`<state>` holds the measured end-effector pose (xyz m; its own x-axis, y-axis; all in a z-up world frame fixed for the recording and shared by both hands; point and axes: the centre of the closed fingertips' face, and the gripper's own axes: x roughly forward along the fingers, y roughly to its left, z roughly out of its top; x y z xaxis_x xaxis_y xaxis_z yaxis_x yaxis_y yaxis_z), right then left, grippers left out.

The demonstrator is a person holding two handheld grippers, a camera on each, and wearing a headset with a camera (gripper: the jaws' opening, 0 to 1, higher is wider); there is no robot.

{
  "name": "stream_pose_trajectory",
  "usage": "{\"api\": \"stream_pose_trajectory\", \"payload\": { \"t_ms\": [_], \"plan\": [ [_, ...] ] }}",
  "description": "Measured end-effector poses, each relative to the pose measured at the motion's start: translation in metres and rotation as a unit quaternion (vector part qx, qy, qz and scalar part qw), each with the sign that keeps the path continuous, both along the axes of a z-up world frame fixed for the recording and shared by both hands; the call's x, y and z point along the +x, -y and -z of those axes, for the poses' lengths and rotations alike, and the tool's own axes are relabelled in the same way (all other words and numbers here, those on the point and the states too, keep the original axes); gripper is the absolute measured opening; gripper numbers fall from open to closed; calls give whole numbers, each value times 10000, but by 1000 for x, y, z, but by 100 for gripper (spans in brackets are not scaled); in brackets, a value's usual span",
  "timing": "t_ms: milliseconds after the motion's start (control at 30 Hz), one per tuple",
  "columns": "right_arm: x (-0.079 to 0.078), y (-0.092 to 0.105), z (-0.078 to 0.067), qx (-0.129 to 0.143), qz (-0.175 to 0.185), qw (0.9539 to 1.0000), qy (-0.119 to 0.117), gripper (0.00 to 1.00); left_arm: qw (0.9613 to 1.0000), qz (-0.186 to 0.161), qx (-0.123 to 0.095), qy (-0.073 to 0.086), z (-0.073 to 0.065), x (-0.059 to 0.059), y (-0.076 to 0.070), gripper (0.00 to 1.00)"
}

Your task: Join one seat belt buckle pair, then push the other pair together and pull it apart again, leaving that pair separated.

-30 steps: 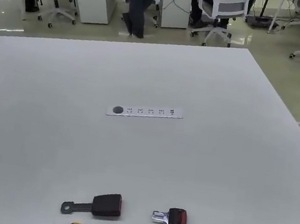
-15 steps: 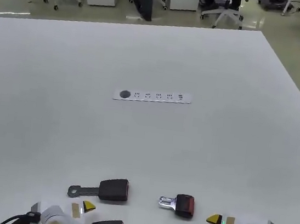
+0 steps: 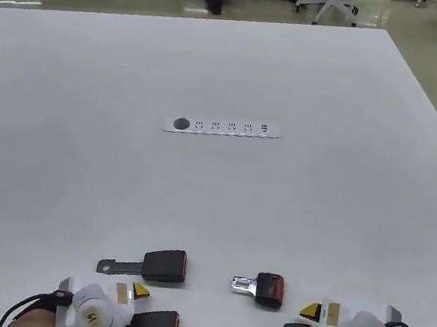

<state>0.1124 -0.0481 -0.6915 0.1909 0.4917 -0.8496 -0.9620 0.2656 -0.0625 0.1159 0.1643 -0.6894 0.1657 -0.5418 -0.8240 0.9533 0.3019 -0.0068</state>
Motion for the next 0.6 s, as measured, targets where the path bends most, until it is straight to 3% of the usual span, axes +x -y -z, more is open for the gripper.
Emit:
{"api": "stream_pose_trajectory", "payload": {
  "t_ms": [100,367,533,600],
  "plan": [
    [-3,-1,3,34,-54,9999,-92,36,10000,23,-66,10,0,2,3,60],
    [0,0,3,186,-110,9994,-256,36,9996,258,-95,-53,-1,0,9,48],
    [-2,-2,2,277,-209,9990,-269,36,9994,311,-132,-47,0,-1,8,47],
    [-2,-3,1,280,-231,9990,-258,36,9994,252,-214,-44,0,1,7,41]
  ]
}}
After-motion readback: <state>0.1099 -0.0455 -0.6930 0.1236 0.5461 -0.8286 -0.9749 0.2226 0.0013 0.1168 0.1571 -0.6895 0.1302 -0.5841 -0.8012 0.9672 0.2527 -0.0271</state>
